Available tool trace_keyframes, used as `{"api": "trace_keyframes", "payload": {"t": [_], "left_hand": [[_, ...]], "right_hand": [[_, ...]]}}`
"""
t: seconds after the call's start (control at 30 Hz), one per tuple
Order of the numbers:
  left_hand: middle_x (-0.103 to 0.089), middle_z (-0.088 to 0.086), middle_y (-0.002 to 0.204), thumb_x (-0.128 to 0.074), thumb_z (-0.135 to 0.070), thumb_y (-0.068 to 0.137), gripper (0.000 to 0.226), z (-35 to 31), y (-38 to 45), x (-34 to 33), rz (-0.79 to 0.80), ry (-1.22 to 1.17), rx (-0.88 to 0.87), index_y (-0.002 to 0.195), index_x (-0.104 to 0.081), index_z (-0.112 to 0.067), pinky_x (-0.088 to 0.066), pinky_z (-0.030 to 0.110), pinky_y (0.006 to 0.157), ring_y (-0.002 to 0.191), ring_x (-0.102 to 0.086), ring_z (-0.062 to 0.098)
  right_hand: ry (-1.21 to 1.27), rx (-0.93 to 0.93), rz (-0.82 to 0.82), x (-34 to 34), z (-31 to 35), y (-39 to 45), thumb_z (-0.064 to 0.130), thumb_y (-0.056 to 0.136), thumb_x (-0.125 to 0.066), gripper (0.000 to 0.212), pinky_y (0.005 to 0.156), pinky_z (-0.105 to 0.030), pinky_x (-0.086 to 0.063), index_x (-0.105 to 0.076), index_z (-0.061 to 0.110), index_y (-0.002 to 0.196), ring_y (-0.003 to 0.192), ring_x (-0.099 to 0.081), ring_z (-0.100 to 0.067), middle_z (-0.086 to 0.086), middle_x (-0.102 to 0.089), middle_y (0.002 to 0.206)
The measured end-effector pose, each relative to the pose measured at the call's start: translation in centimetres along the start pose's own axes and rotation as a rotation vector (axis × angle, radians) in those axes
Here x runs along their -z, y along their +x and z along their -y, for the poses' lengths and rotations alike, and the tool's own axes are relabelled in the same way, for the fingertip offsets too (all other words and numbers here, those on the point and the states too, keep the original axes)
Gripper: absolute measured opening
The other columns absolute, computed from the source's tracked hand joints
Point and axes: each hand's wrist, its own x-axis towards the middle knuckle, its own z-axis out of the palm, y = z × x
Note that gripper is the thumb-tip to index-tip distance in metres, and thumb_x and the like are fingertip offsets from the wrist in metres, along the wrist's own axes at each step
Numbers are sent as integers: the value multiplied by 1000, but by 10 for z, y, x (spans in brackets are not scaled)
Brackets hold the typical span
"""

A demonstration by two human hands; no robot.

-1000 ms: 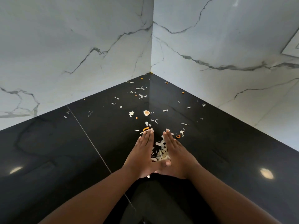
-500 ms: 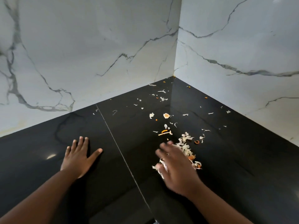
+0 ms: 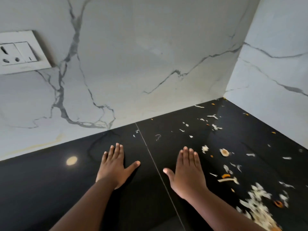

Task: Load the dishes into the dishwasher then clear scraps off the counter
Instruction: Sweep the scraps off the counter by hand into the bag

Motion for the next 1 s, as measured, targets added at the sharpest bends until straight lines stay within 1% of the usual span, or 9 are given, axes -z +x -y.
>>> {"api": "trace_keyframes", "payload": {"t": [0.07, 0.2, 0.27, 0.37, 0.47, 0.7, 0.77, 0.9, 1.0], "left_hand": [[11, 1, 160, -17, -78, 83, 97, 1, 8, -1, -21, -11, 6, 153, 5, -13, 6, 37, 120, 146, 15, 15], [15, 0, 159, -15, -61, 93, 79, 9, 14, -6, -16, -48, 1, 152, 11, -15, 9, 34, 119, 143, 21, 11], [16, -1, 159, -15, -55, 94, 75, 14, 15, -10, -28, -77, -2, 152, 13, -17, 10, 33, 118, 143, 22, 9], [18, -2, 159, -15, -52, 93, 74, 18, 17, -11, -15, -58, -1, 151, 14, -17, 11, 33, 118, 142, 24, 9], [20, -1, 158, -17, -51, 96, 72, 17, 16, -9, 2, -39, 0, 152, 13, -16, 11, 34, 119, 142, 24, 10], [21, -4, 157, 5, -64, 76, 87, 22, 16, -8, 11, -30, 17, 151, 14, -20, 10, 34, 119, 141, 26, 9], [22, -6, 157, 6, -65, 75, 88, 20, 14, -9, 18, -33, 28, 151, 14, -21, 10, 33, 119, 141, 27, 8], [24, -8, 156, 8, -66, 73, 88, 16, 13, -7, 18, -35, 39, 150, 16, -23, 12, 32, 118, 140, 29, 6], [24, -8, 155, 8, -67, 73, 86, 14, 16, -5, 18, -37, 40, 147, 18, -25, 12, 31, 118, 139, 28, 6]], "right_hand": [[58, 90, -54, 7, 36, 45, 65, 76, 18, 98, 115, -42, 13, 6, 4, 151, 147, 11, -33, -17, 11, 159], [94, 390, -39, -4, 122, 130, 45, 101, -16, 58, 118, -48, 6, -14, 18, 153, 148, 1, -30, -7, -8, 161], [69, 384, 12, -12, 145, 157, 45, 102, -17, 57, 116, -52, 11, -13, 20, 153, 148, 2, -30, -4, -9, 162], [51, 224, 86, -23, 145, 175, 62, 95, -7, 73, 111, -58, 19, -3, 19, 154, 148, 7, -31, -1, 0, 162], [20, 30, 57, -23, 120, 172, 75, 86, -2, 94, 108, -57, 23, 0, 8, 153, 147, 9, -34, -11, 3, 161], [-93, -523, 185, 14, 34, 172, 79, 83, -4, 110, 108, -58, 20, 1, -11, 146, 142, 10, -49, -33, 6, 154], [-66, -458, 117, 18, 36, 183, 74, 87, -9, 103, 107, -60, 20, 2, -9, 147, 142, 11, -50, -32, 9, 154], [4, -26, 39, 6, 76, 207, 72, 89, -13, 91, 107, -62, 18, -4, 9, 153, 146, 8, -40, -15, 4, 160], [-14, 27, 82, -7, 87, 215, 77, 86, -8, 97, 112, -62, 11, -4, 7, 153, 147, 6, -36, -13, 5, 161]]}}
